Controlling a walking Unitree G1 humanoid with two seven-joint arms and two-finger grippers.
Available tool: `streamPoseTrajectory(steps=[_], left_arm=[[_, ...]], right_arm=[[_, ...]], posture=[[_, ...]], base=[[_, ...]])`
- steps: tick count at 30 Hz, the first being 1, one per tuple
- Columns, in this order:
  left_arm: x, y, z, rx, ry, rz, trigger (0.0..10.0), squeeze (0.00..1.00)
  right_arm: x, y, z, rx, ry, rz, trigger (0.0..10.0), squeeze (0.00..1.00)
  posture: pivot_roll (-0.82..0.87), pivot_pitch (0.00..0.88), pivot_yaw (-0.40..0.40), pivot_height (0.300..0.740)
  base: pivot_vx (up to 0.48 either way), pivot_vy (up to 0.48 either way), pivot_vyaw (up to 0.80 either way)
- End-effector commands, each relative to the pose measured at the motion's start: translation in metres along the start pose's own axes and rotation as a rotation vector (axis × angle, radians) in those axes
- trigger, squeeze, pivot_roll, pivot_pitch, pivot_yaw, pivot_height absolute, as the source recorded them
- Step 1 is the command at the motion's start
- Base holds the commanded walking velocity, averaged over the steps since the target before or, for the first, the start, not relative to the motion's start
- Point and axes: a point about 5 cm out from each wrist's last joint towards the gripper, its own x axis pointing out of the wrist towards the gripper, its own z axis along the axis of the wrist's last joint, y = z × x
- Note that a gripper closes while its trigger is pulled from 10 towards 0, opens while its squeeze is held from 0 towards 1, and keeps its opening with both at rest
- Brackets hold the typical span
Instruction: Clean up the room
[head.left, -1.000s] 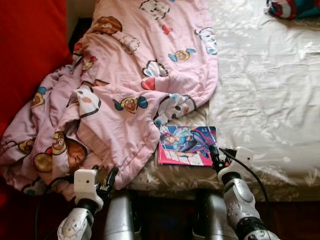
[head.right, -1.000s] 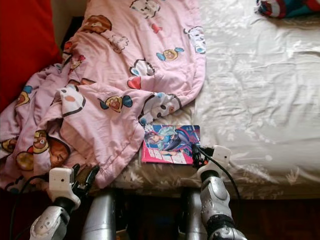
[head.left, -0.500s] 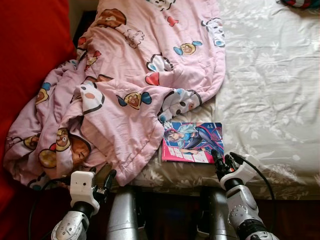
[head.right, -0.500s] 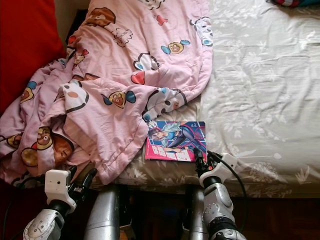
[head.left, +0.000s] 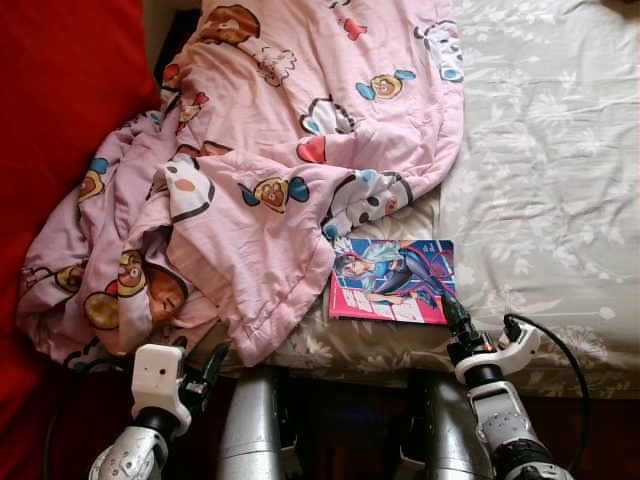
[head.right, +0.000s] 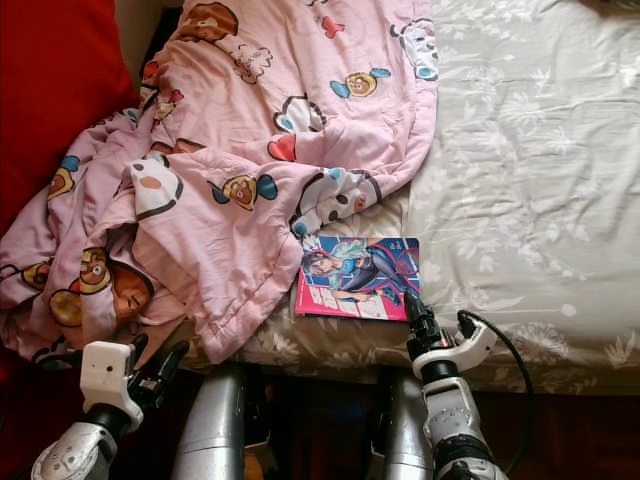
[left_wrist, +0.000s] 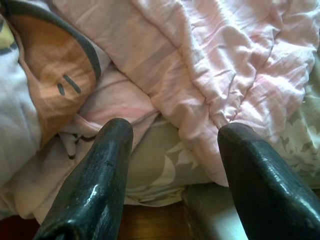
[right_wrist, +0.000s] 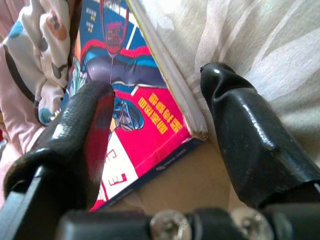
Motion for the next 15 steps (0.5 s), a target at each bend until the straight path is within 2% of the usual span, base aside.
streamPoseTrajectory(steps=[1,6,15], left_arm=[[-0.007,0.002,-0.007,0.014,0.049,0.001,10.0,0.0],[-0.007,0.001,-0.007,0.017,0.05,-0.004,10.0,0.0],[-0.007,0.002,-0.006,0.023,0.057,-0.006,10.0,0.0]], right_arm=[[-0.016,-0.009,-0.047,0.075,0.184,-0.07,10.0,0.0],[-0.019,-0.011,-0.05,0.098,0.187,-0.092,10.0,0.0],[-0.012,0.003,-0.062,0.129,0.263,0.003,10.0,0.0]], posture=[[0.24,0.392,0.118,0.584],[0.24,0.392,0.12,0.584],[0.25,0.391,0.117,0.584]], base=[[0.0,0.0,0.0],[0.0,0.0,0.0],[0.0,0.0,0.0]])
